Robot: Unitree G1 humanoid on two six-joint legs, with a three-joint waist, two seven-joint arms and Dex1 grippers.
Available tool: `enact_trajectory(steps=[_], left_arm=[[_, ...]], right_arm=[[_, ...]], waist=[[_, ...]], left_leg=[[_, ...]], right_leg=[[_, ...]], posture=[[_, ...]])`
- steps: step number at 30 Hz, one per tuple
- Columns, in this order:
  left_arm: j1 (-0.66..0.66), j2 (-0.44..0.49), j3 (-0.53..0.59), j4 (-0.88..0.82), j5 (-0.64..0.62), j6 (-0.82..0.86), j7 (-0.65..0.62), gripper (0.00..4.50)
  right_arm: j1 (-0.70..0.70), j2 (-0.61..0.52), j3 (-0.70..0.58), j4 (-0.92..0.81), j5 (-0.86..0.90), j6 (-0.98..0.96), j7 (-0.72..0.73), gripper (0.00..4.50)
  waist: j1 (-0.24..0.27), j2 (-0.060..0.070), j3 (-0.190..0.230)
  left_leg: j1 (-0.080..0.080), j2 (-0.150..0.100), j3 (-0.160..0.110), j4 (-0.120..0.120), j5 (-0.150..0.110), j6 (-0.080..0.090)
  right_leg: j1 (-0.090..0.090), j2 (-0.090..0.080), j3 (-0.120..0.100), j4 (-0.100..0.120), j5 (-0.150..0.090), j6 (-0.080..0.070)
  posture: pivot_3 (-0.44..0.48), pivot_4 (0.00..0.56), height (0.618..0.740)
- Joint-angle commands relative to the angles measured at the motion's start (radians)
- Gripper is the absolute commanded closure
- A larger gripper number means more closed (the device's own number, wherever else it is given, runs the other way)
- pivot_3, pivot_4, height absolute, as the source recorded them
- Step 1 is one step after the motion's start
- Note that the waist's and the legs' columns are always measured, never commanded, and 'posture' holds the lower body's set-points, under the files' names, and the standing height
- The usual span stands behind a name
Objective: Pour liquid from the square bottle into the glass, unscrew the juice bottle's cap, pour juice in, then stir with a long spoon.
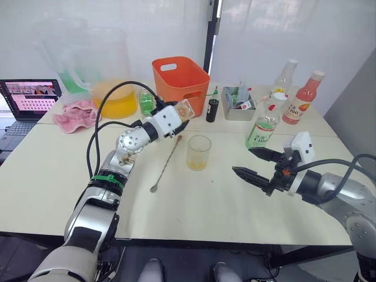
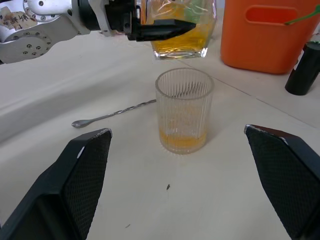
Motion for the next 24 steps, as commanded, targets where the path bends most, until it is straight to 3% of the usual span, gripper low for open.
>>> enact_trajectory(steps=[1,11,24], left_arm=[[-0.038,0.024,0.169,-0.116,-0.121,0.206,0.085,1.67],[0.056,0.055,0.323,-0.244,-0.223,0.531,0.154,1.67],[0.129,0.041,0.38,-0.216,-0.266,0.59,0.204,1.67]], right_arm=[[-0.041,-0.001,0.007,0.003,0.011,-0.012,0.023,0.0],[-0.118,0.003,0.054,0.028,0.009,0.003,0.045,0.0],[-0.153,0.011,0.074,0.035,0.011,0.017,0.043,0.0]], waist=[[-0.01,0.0,0.0],[-0.005,0.0,0.0],[-0.007,0.0,0.0]], left_leg=[[0.0,0.0,0.0,0.0,0.0,0.0],[0.001,0.0,-0.001,0.0,0.0,0.0],[0.001,0.0,-0.002,0.0,0.0,0.0]], right_leg=[[0.0,0.0,0.0,0.0,0.0,0.0],[0.001,0.0,0.0,0.0,0.0,0.0],[0.001,0.001,-0.001,0.0,0.0,-0.001]], posture=[[0.0,0.15,0.703],[0.0,0.15,0.703],[0.0,0.15,0.703]])
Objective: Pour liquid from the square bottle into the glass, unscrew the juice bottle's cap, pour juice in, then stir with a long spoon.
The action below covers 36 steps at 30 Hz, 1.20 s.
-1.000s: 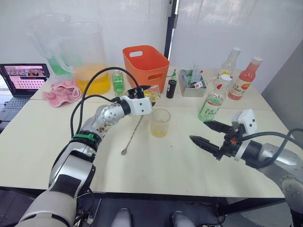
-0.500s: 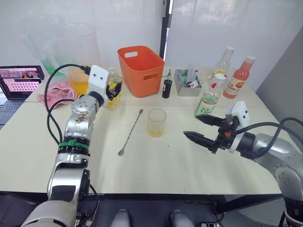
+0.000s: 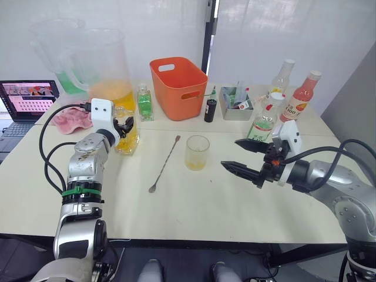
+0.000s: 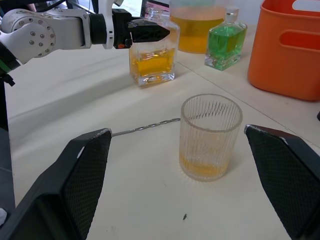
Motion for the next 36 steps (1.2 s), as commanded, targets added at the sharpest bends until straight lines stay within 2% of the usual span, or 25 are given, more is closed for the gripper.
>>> enact_trajectory(steps=[1,11,12,14,15,24,30,33,36], left_arm=[[-0.003,0.005,0.024,-0.055,-0.022,-0.008,0.015,1.67],[0.009,0.023,0.039,-0.074,-0.048,0.019,-0.001,1.67],[0.009,0.025,0.041,-0.076,-0.05,0.017,-0.002,0.65],[0.008,0.026,0.043,-0.079,-0.051,0.014,-0.001,0.1],[0.007,0.026,0.043,-0.08,-0.052,0.013,0.0,0.02],[-0.028,0.036,0.044,-0.11,-0.077,-0.026,-0.022,0.02],[-0.1,0.067,0.029,-0.176,-0.101,-0.018,-0.079,0.02],[-0.125,0.092,0.025,-0.253,-0.184,0.048,-0.187,0.02],[-0.087,0.125,0.015,-0.39,-0.338,0.198,-0.337,0.02]], right_arm=[[-0.02,-0.003,-0.017,-0.011,0.011,0.004,0.0,0.0],[-0.013,-0.003,-0.019,-0.011,0.004,0.006,0.004,0.0],[-0.013,-0.002,-0.019,-0.012,0.004,0.005,0.003,0.0],[-0.012,-0.001,-0.019,-0.011,0.004,0.005,0.004,0.0],[-0.012,-0.001,-0.019,-0.01,0.005,0.005,0.004,0.0],[-0.014,0.001,-0.018,-0.012,0.008,0.008,0.002,0.0],[-0.019,0.001,-0.023,-0.005,0.002,-0.001,0.002,0.0],[-0.022,0.003,-0.026,0.003,0.001,-0.008,0.009,0.0],[-0.02,0.0,-0.029,0.008,-0.008,-0.026,0.021,0.0]], waist=[[0.0,0.0,0.0],[0.0,0.0,0.0],[0.0,0.0,0.0],[0.0,0.0,0.0],[0.0,0.0,0.0],[0.001,0.0,0.0],[0.0,0.0,0.0],[-0.001,0.0,0.0],[-0.003,0.0,0.0]], left_leg=[[0.0,0.0,0.0,0.0,0.0,0.0],[0.0,0.0,0.0,0.0,0.0,0.0],[0.0,0.0,0.0,0.0,0.0,0.0],[0.0,0.0,0.0,0.0,0.0,0.0],[0.0,0.0,0.0,0.0,0.0,0.0],[0.001,0.0,0.0,0.0,0.0,0.0],[0.001,0.0,0.0,0.0,0.0,0.0],[0.001,0.0,0.0,0.0,0.0,0.0],[0.001,0.0,0.0,0.0,0.0,0.0]], right_leg=[[0.0,0.0,0.0,0.0,0.0,0.0],[0.0,0.0,0.0,0.0,0.0,0.0],[0.0,0.0,0.0,0.0,0.0,0.0],[0.0,0.0,0.0,0.0,0.0,0.0],[0.0,0.0,0.0,0.0,0.0,0.0],[0.001,0.0,0.0,0.0,0.0,0.0],[0.001,0.0,0.0,0.0,0.0,0.0],[0.001,0.0,0.0,0.0,0.0,0.0],[0.001,0.0,0.0,0.0,0.0,0.0]], posture=[[0.0,0.15,0.703],[0.0,0.15,0.703],[0.0,0.15,0.703],[0.0,0.15,0.703],[0.0,0.15,0.703],[0.0,0.15,0.703],[0.0,0.15,0.703],[0.0,0.15,0.703],[0.0,0.15,0.703]])
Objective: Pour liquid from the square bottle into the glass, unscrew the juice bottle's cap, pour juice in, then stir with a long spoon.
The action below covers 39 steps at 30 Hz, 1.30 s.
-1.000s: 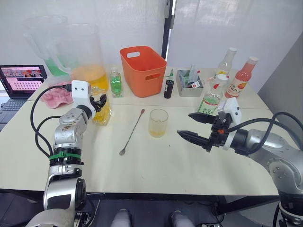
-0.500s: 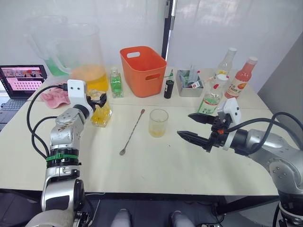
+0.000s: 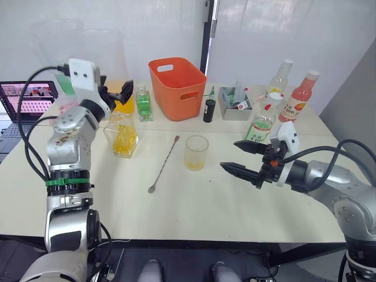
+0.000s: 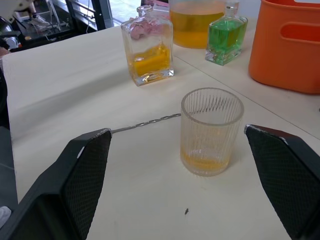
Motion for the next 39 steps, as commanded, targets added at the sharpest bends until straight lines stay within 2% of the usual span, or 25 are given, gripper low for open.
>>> enact_trajectory(steps=[1,8,13,15,17,20,21,24,26,29,34,39], left_arm=[[0.026,0.047,-0.016,-0.168,-0.143,0.127,-0.147,0.02],[0.248,0.183,0.005,-0.398,-0.335,0.298,-0.336,0.02],[0.428,0.286,-0.026,-0.443,-0.295,0.259,-0.416,0.02],[0.543,0.332,-0.051,-0.437,-0.213,0.145,-0.485,0.02],[0.627,0.323,-0.022,-0.401,-0.181,0.06,-0.494,0.02],[0.653,0.305,0.004,-0.369,-0.183,0.022,-0.487,0.02],[0.672,0.285,0.026,-0.308,-0.167,-0.045,-0.494,0.02],[0.758,0.267,0.093,-0.16,-0.179,-0.157,-0.587,0.02],[0.782,0.274,0.121,-0.1,-0.212,-0.137,-0.632,0.02],[0.825,0.269,0.138,-0.001,-0.163,-0.247,-0.669,0.02],[0.815,0.259,0.159,0.117,-0.14,-0.354,-0.668,0.02],[0.791,0.239,0.146,0.133,-0.143,-0.38,-0.662,0.02]], right_arm=[[-0.016,-0.002,-0.032,-0.012,-0.006,-0.039,0.015,0.0],[0.037,-0.002,-0.066,-0.007,-0.075,-0.133,0.022,0.0],[0.096,0.018,-0.104,0.0,-0.094,-0.172,0.013,0.0],[0.154,0.015,-0.122,0.02,-0.154,-0.236,0.02,0.0],[0.225,0.024,-0.162,0.031,-0.151,-0.254,0.03,0.0],[0.262,0.027,-0.182,0.032,-0.141,-0.266,0.043,0.0],[0.312,0.027,-0.195,0.026,-0.157,-0.283,0.051,0.0],[0.46,0.068,-0.258,0.036,-0.178,-0.341,0.056,0.0],[0.514,0.096,-0.286,0.072,-0.21,-0.407,0.053,0.0],[0.562,0.147,-0.344,0.148,-0.243,-0.505,0.038,0.0],[0.633,0.179,-0.403,0.238,-0.279,-0.608,0.048,0.0],[0.689,0.196,-0.43,0.282,-0.284,-0.664,0.059,0.0]], waist=[[-0.002,0.0,0.0],[-0.008,0.0,0.0],[-0.005,0.0,0.0],[-0.002,0.0,0.0],[0.003,0.001,0.0],[0.008,0.001,0.0],[0.008,0.001,0.0],[0.007,0.001,-0.003],[0.001,0.001,-0.003],[-0.001,0.001,-0.003],[0.003,0.001,-0.003],[0.006,0.002,-0.004]], left_leg=[[0.0,0.0,0.0,0.0,0.0,0.0],[0.002,0.001,0.0,-0.001,0.0,0.0],[0.003,0.001,0.001,-0.001,0.0,0.0],[0.003,0.001,0.001,-0.001,0.0,0.0],[0.004,0.001,0.002,-0.002,0.0,0.0],[0.004,0.001,0.003,-0.002,0.0,0.0],[0.004,0.001,0.003,-0.002,0.0,0.0],[0.008,0.002,0.004,-0.003,0.0,0.0],[0.01,0.002,0.006,-0.007,0.0,0.0],[0.01,0.003,0.006,-0.008,0.0,0.0],[0.012,0.003,0.006,-0.008,0.0,0.0],[0.012,0.003,0.007,-0.008,0.0,0.0]], right_leg=[[0.0,0.0,0.0,0.0,0.0,0.0],[0.0,0.0,0.0,0.0,-0.001,-0.001],[0.001,0.0,0.0,0.0,-0.001,-0.002],[0.001,0.0,0.0,0.0,-0.002,-0.002],[0.002,-0.001,0.0,-0.001,-0.003,-0.006],[0.001,-0.001,0.0,-0.001,-0.005,-0.009],[0.001,-0.001,0.0,-0.001,-0.005,-0.009],[0.003,-0.001,0.0,-0.001,-0.008,-0.008],[0.003,-0.002,0.001,-0.001,-0.009,-0.01],[0.002,-0.001,0.001,-0.001,-0.01,-0.008],[0.003,-0.002,0.001,-0.001,-0.011,-0.008],[0.003,-0.002,0.001,-0.001,-0.011,-0.008]], posture=[[0.0,0.15,0.703],[0.0,0.15,0.703],[0.0,0.15,0.703],[0.0,0.15,0.703],[0.0,0.15,0.703],[0.0,0.15,0.703],[0.0,0.15,0.703],[0.0,0.15,0.703],[0.0,0.15,0.703],[0.0,0.15,0.703],[0.0,0.15,0.703],[0.0,0.15,0.703]])
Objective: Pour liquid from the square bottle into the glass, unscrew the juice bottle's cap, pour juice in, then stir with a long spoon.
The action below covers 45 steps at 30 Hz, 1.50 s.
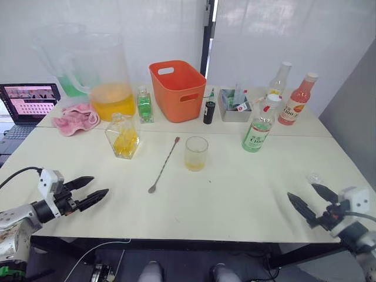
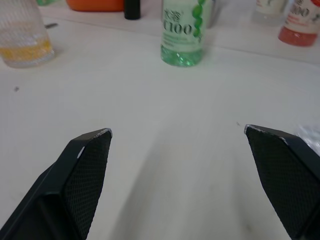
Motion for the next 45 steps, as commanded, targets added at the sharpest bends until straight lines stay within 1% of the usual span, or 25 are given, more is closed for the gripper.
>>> enact_trajectory(steps=[1,3,7,11,16,18,21,25,27,29,31,32,36,40,42,45], left_arm=[[-0.035,-0.01,0.002,-0.012,0.007,-0.043,0.003,0.02],[-0.044,-0.017,-0.01,-0.014,0.017,-0.055,0.002,0.02],[-0.054,-0.023,-0.026,-0.047,0.0,-0.024,-0.018,0.02],[-0.054,-0.013,-0.05,-0.184,-0.097,0.12,-0.075,0.02],[-0.079,0.02,-0.09,-0.342,-0.16,0.24,-0.116,0.02],[-0.095,0.039,-0.117,-0.383,-0.153,0.242,-0.142,0.02],[-0.14,0.055,-0.147,-0.425,-0.155,0.248,-0.164,0.02],[-0.148,0.061,-0.126,-0.479,-0.185,0.278,-0.146,0.02],[-0.144,0.062,-0.12,-0.492,-0.191,0.286,-0.141,0.02],[-0.099,0.059,-0.074,-0.558,-0.22,0.309,-0.098,0.02],[-0.059,0.046,-0.027,-0.616,-0.254,0.327,-0.048,0.02],[-0.046,0.041,-0.012,-0.626,-0.263,0.328,-0.037,0.02],[0.034,0.006,0.043,-0.728,-0.309,0.348,0.052,0.02],[0.095,-0.014,0.061,-0.806,-0.323,0.351,0.113,0.02],[0.122,-0.019,0.07,-0.837,-0.334,0.353,0.134,0.02],[0.138,-0.05,0.094,-0.874,-0.369,0.355,0.202,0.02]], right_arm=[[0.008,-0.004,-0.042,-0.007,0.007,-0.046,0.008,0.0],[0.015,-0.006,-0.044,-0.008,0.009,-0.049,0.008,0.0],[0.023,-0.008,-0.045,-0.013,0.017,-0.032,-0.001,0.0],[0.017,-0.008,-0.035,-0.03,0.033,0.0,-0.02,0.0],[-0.012,-0.023,-0.023,-0.076,0.06,0.058,-0.033,0.0],[-0.051,-0.041,-0.02,-0.095,0.084,0.103,-0.042,0.0],[-0.166,-0.109,-0.001,-0.1,0.102,0.186,-0.062,0.0],[-0.32,-0.161,0.04,-0.062,0.109,0.251,-0.077,0.0],[-0.353,-0.166,0.048,-0.05,0.107,0.265,-0.078,0.0],[-0.506,-0.177,0.103,0.043,0.094,0.286,-0.075,0.0],[-0.64,-0.186,0.168,0.147,0.052,0.279,-0.061,0.0],[-0.67,-0.185,0.187,0.174,0.035,0.272,-0.055,0.0],[-0.877,-0.164,0.265,0.375,-0.03,0.233,-0.029,0.0],[-1.036,-0.148,0.325,0.573,-0.102,0.163,0.015,0.0],[-1.104,-0.135,0.341,0.663,-0.127,0.131,0.032,0.0],[-1.196,-0.115,0.356,0.803,-0.165,0.064,0.05,0.0]], waist=[[-0.003,0.001,0.0],[-0.006,0.001,-0.001],[-0.009,0.002,-0.001],[-0.008,0.002,-0.001],[-0.007,0.002,-0.001],[-0.008,0.002,-0.001],[-0.014,0.003,-0.001],[-0.017,0.003,-0.001],[-0.013,0.003,-0.001],[-0.012,0.003,-0.001],[-0.027,0.003,0.0],[-0.03,0.004,0.0],[-0.033,0.004,0.0],[-0.034,0.004,0.0],[-0.034,0.004,0.001],[-0.036,0.004,0.001]], left_leg=[[0.0,0.0,0.0,0.0,0.0,0.0],[0.001,0.0,0.0,0.0,0.0,0.0],[0.001,0.0,0.0,-0.001,0.0,0.0],[0.001,0.0,0.0,-0.002,0.0,0.0],[0.001,0.0,0.0,-0.002,0.0,0.0],[0.001,0.0,0.0,-0.001,0.0,0.0],[0.001,0.0,0.001,-0.001,0.0,0.0],[0.001,0.0,0.001,-0.003,0.0,0.001],[0.001,0.0,0.001,-0.003,0.001,0.001],[0.001,0.0,0.0,-0.005,0.001,0.001],[0.001,0.0,0.003,-0.004,0.001,0.001],[0.001,0.0,0.003,-0.003,0.001,0.002],[0.001,0.0,0.002,-0.005,0.001,0.002],[0.001,0.0,0.003,-0.005,0.001,0.002],[0.001,0.0,0.002,-0.005,0.001,0.002],[0.001,0.0,0.003,-0.005,0.001,0.002]], right_leg=[[0.0,0.0,0.0,0.0,0.0,0.0],[0.0,0.0,0.0,0.0,0.0,0.0],[0.0,0.0,0.0,0.0,0.0,0.0],[0.0,0.0,0.0,0.0,0.0,0.0],[0.0,0.0,0.0,0.0,0.0,0.0],[0.0,0.0,0.0,0.0,0.0,0.0],[0.0,0.001,0.001,0.0,0.0,0.0],[0.0,0.001,0.001,0.0,0.0,0.0],[-0.001,0.001,0.001,0.0,0.0,0.0],[-0.001,0.001,0.001,0.0,-0.001,0.0],[-0.001,0.001,0.003,-0.001,-0.001,0.0],[-0.001,0.0,0.004,-0.001,0.0,0.001],[-0.001,0.001,0.003,-0.001,0.0,0.0],[-0.001,0.001,0.003,-0.001,0.0,0.0],[-0.002,0.001,0.003,-0.001,0.0,0.0],[-0.002,0.001,0.003,0.0,0.001,-0.001]], posture=[[0.0,0.15,0.703],[0.0,0.15,0.703],[0.0,0.15,0.703],[0.0,0.15,0.703],[0.0,0.15,0.703],[0.0,0.15,0.703],[0.0,0.15,0.703],[0.0,0.15,0.703],[0.0,0.15,0.703],[0.0,0.15,0.703],[0.0,0.15,0.703],[0.0,0.15,0.703],[0.0,0.15,0.703],[0.0,0.15,0.703],[0.0,0.15,0.703],[0.0,0.15,0.703]])
